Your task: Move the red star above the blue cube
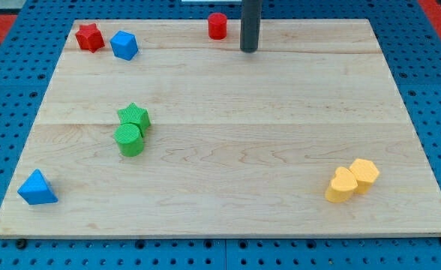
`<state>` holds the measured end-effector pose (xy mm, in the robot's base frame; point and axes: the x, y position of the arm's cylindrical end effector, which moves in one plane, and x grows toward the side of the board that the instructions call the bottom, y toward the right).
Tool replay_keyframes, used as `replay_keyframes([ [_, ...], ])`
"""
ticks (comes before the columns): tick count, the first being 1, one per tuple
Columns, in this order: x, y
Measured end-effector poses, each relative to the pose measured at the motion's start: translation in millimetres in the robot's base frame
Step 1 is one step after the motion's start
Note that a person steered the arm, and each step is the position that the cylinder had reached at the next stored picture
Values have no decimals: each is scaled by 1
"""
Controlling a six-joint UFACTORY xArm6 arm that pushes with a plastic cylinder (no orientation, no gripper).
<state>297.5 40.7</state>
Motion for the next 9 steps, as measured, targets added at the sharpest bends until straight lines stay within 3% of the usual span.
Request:
replay_keyframes([
  [2,67,-98],
  [4,-5,-251],
  [6,4,-303],
  [7,-30,-337],
  [8,-54,-328],
  [9,-56,-279],
])
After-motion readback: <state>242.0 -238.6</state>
